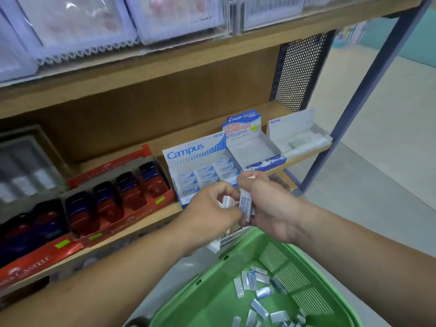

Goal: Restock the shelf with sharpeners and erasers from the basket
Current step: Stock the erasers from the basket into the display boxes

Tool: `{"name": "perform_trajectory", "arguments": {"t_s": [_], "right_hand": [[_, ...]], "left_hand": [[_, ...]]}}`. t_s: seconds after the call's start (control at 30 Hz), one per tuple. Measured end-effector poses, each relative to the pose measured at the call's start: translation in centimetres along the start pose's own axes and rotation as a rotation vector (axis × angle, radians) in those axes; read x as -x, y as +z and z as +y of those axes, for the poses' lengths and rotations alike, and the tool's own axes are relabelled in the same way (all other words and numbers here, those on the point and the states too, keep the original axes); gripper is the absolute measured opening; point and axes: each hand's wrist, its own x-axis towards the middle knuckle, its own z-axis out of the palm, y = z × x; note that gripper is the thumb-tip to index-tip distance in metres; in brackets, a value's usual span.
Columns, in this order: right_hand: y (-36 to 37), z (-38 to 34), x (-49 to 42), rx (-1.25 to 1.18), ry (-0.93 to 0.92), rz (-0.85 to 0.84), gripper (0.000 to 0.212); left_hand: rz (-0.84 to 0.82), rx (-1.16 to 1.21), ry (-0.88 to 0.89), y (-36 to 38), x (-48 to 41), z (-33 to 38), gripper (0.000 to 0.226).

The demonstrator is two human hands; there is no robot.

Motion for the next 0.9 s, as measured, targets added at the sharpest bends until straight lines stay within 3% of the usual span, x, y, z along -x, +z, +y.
{"name": "perform_trajectory", "arguments": {"t_s": [0.13, 0.33, 0.43, 0.53, 0.73, 0.9], "right_hand": [[0.7, 0.7, -1.3, -0.001, -0.027, 0.068, 0.018], [0.7, 0.9, -1.7, -0.07, -0.009, 0.024, 0.006], [0.1, 0.3, -1.5, -0.145, 0.01, -0.026, 0.012], [-0.7, -0.4, -0.9, -0.13, 0.076, 0.046, 0.022], [-2.3, -1.2, 0.5, -0.051, 0.154, -0.246, 0.025], [-3.0, -1.1, 0.2, -0.098, 0.059, -0.23, 0.008]], "left_hand": [[0.056, -0.024, 0.035, 0.2, -1.0, -0.1, 0.024], [0.086, -0.014, 0.093, -0.5, -1.4, -0.2, 0.021], [0.066, -0.022, 0.104, -1.4, -1.4, 0.0, 0.014], [-0.019, 0.133, 0.068, -2.4, -1.2, 0.2, 0.008], [-0.121, 0.303, 0.087, -3.2, -0.7, 0.7, 0.018], [-0.071, 0.268, 0.105, -3.9, -1.0, 0.5, 0.015]]}}
